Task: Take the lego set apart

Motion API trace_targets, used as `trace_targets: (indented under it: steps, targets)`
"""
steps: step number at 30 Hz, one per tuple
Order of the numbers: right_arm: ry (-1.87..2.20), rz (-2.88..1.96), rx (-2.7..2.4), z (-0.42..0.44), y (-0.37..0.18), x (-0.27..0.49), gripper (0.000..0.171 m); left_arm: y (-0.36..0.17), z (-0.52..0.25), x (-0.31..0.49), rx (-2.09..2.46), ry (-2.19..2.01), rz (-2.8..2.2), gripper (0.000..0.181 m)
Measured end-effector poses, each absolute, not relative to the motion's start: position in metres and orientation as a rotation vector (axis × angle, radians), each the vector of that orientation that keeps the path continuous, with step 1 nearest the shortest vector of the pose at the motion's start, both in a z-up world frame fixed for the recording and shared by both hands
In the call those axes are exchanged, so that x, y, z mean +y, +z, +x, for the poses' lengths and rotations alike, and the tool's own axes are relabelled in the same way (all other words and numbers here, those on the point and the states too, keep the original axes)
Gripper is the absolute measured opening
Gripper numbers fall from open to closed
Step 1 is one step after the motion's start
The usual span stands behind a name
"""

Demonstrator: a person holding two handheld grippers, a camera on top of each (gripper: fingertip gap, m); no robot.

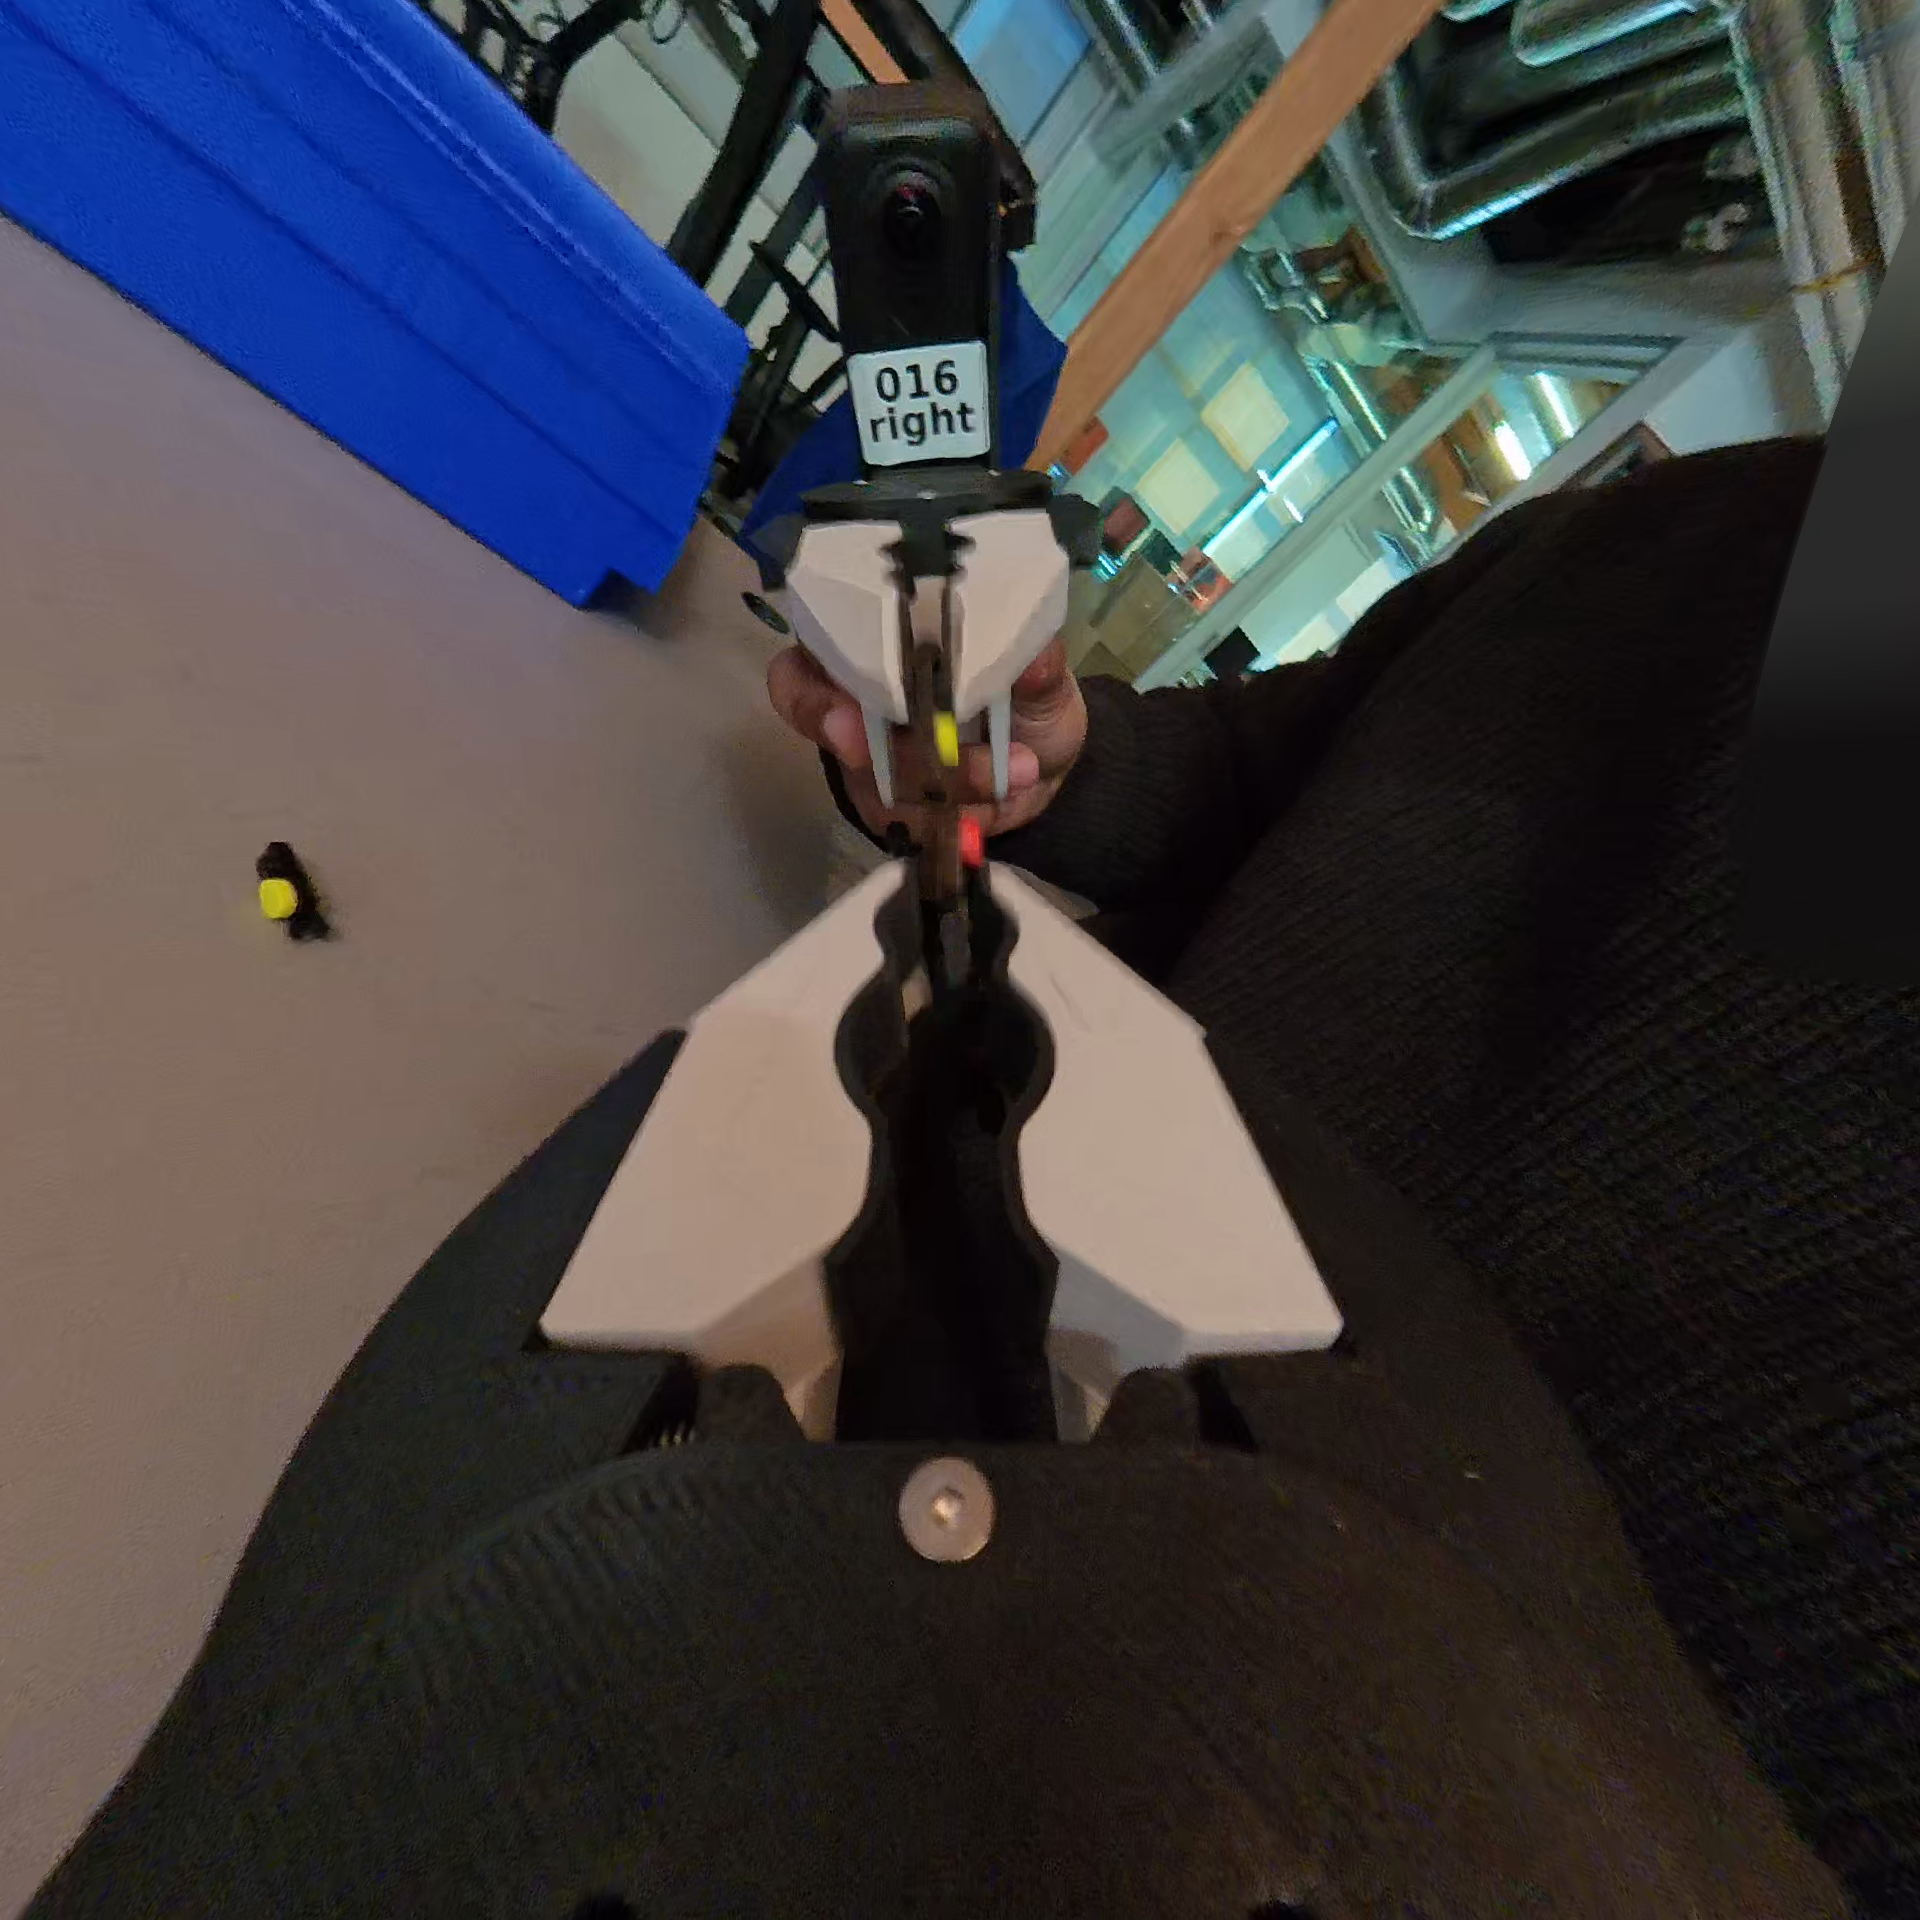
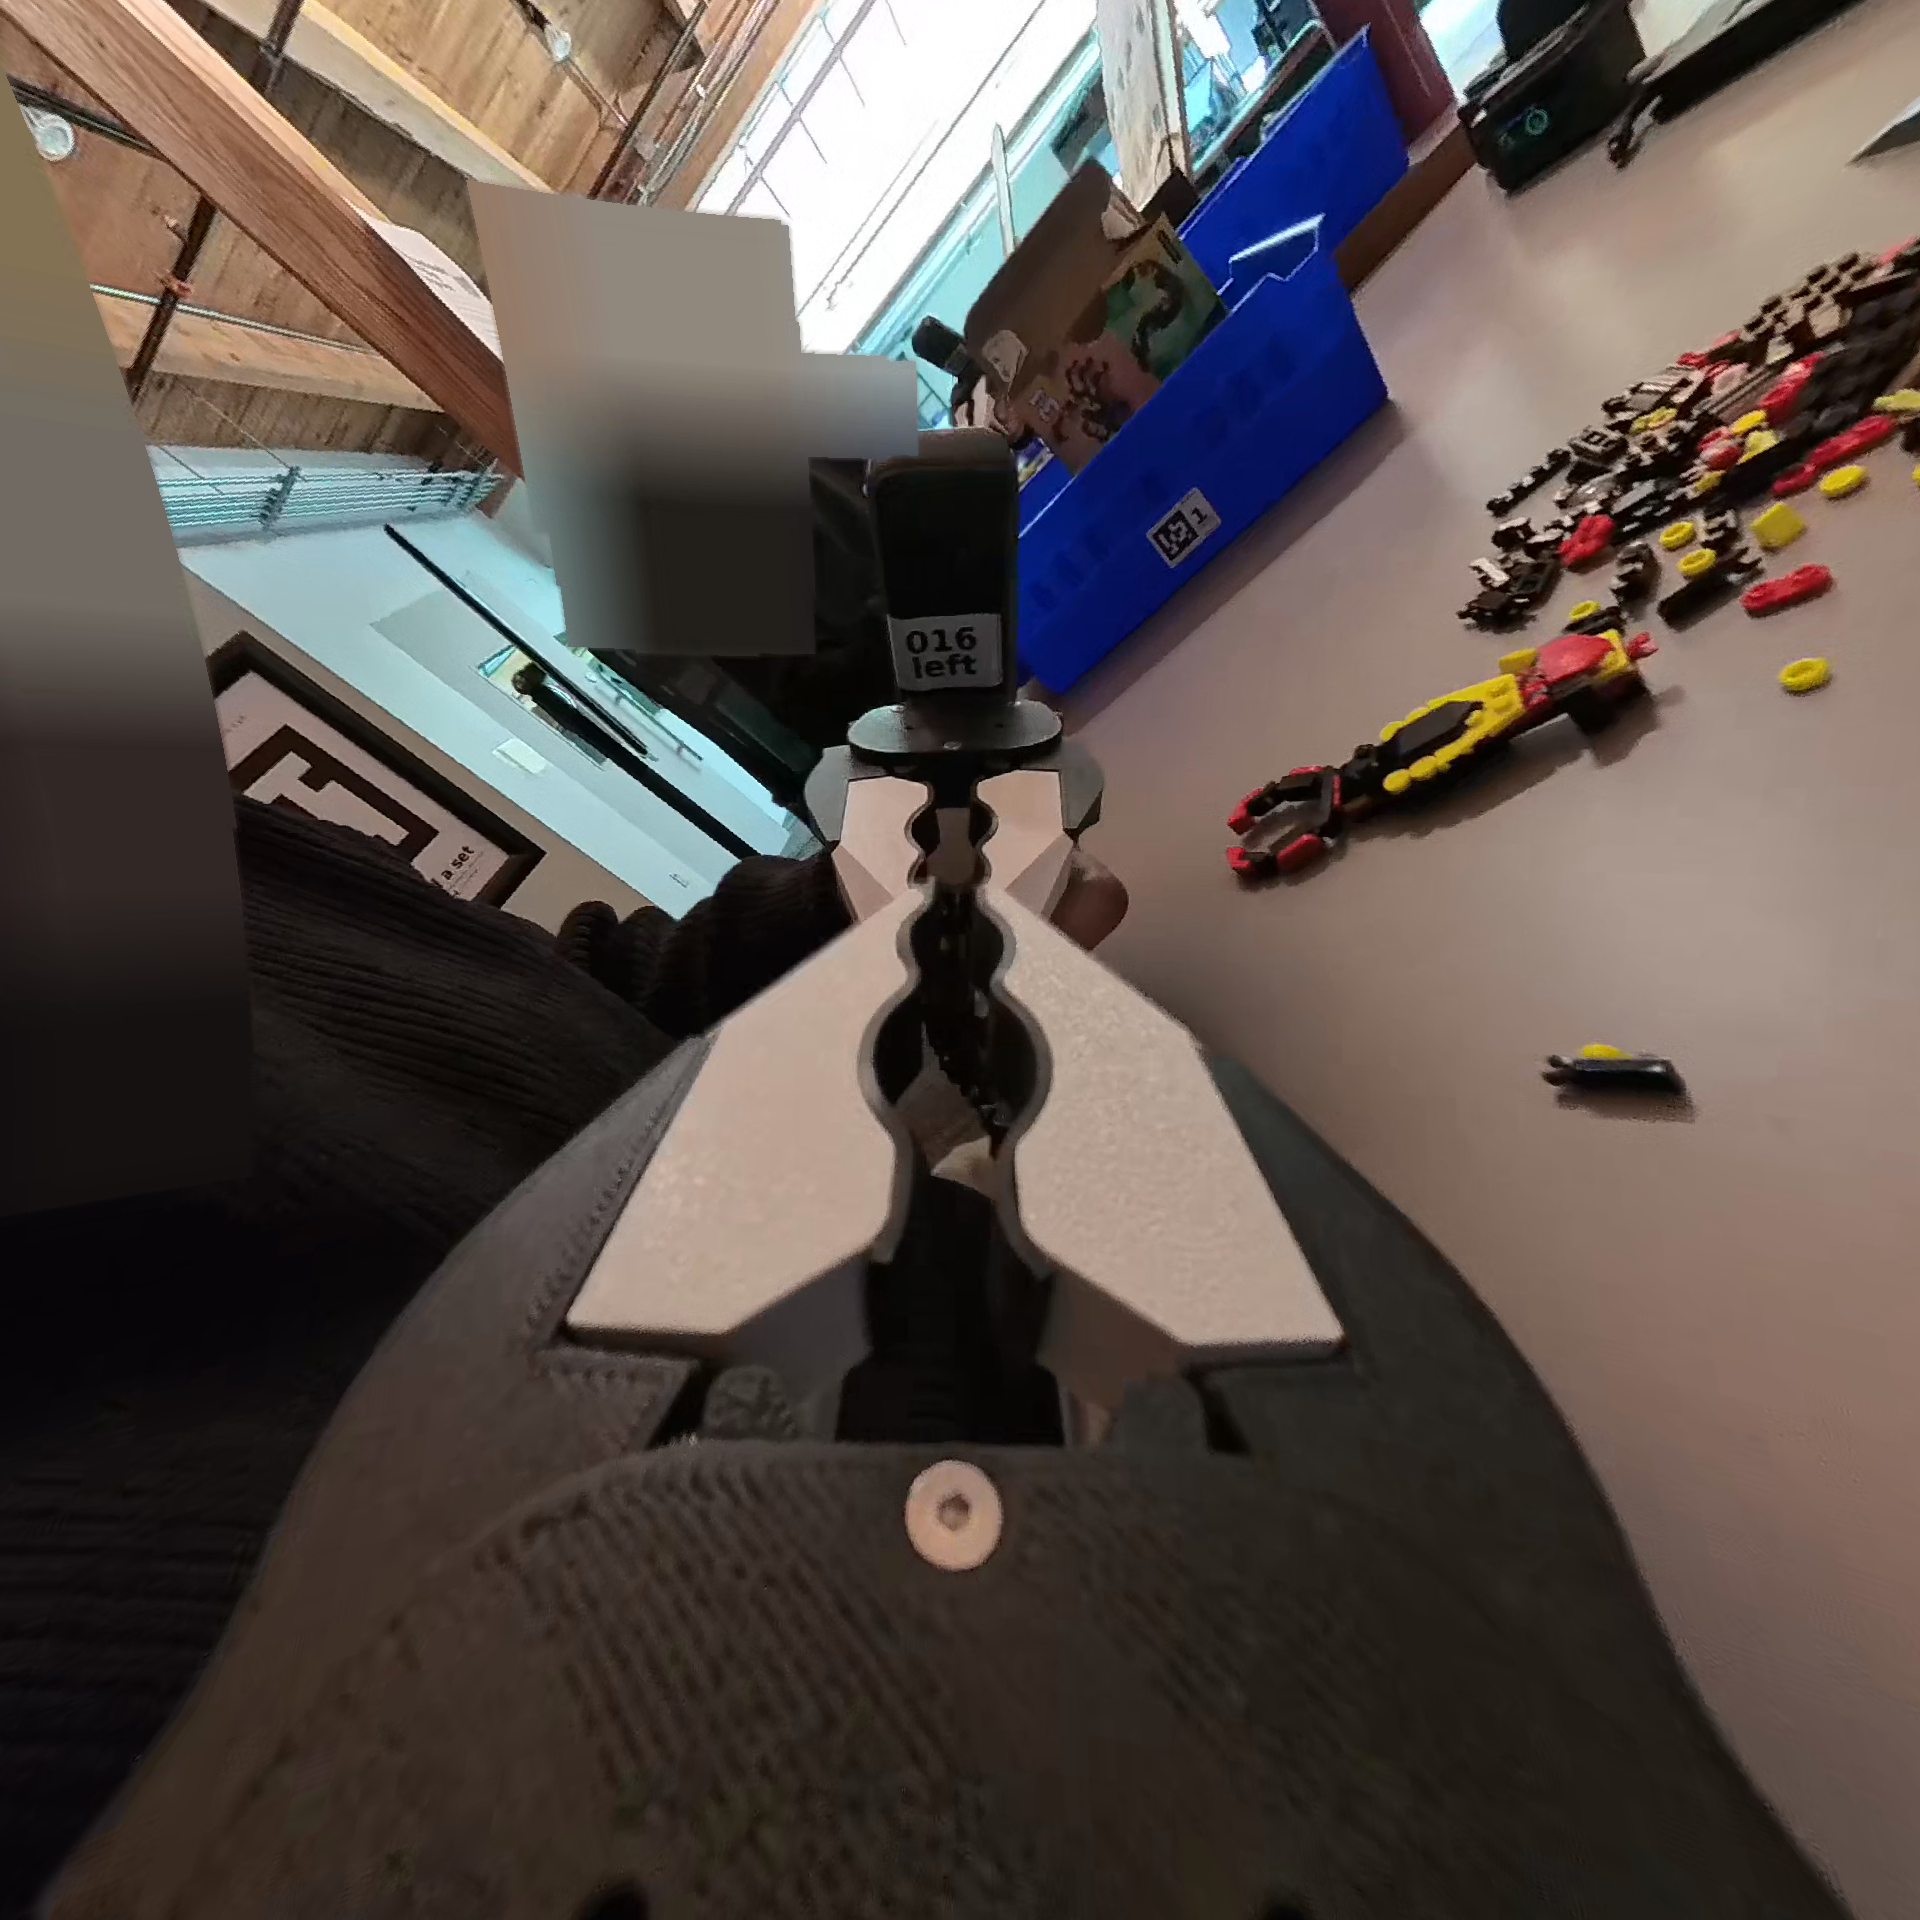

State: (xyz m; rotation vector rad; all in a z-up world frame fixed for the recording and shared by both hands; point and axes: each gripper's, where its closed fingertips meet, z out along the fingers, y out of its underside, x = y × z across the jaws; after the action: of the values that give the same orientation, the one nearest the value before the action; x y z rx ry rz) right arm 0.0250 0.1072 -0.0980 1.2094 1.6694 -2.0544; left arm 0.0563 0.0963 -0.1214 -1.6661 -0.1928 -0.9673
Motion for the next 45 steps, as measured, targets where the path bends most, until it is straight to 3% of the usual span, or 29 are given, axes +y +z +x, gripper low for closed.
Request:
trace_targets:
  steps: [2,3,5,7,11,16,22,26,33,40,45]
  targets:
    - [-2.249,1.31,1.388,0.008,-0.067,0.153,0.002,-0.151,0.068,0.081,-0.073,-0.893,-1.853,0.006]
    - [-2.303,1.408,1.416,0.0,-0.067,0.182,0.002,-0.165,0.06,0.077,-0.088,-0.798,-1.919,0.006]
    - [-2.273,1.626,1.733,-0.005,-0.087,0.213,0.002,-0.143,0.048,0.079,-0.175,-0.849,-1.79,0.006]
    - [-2.166,1.667,1.849,-0.002,-0.1,0.204,0.003,-0.122,0.032,0.085,-0.217,-0.822,-1.697,0.006]
    - [-1.828,1.706,2.181,-0.003,-0.153,0.173,0.003,-0.15,0.023,0.086,-0.294,-0.765,-1.782,0.005]
    - [-1.612,1.775,1.826,-0.003,-0.199,0.149,0.003,-0.163,0.031,0.09,-0.286,-0.759,-1.858,0.005]
    - [-1.54,1.913,1.879,-0.016,-0.217,0.165,0.008,-0.181,0.021,0.093,-0.344,-0.638,-1.936,0.005]
    - [-1.569,1.938,1.971,-0.019,-0.212,0.174,0.026,-0.178,0.012,0.092,-0.402,-0.64,-1.902,0.005]
    - [-1.797,1.679,2.171,-0.011,-0.171,0.172,0.019,-0.173,0.009,0.093,-0.44,-0.668,-1.856,0.005]
    - [-1.882,1.386,1.88,0.013,-0.15,0.12,0.046,-0.127,0.002,0.095,-0.525,-0.888,-1.521,0.005]
    - [-1.939,1.329,1.647,0.015,-0.134,0.109,0.048,-0.121,0.008,0.095,-0.526,-0.969,-1.472,0.005]
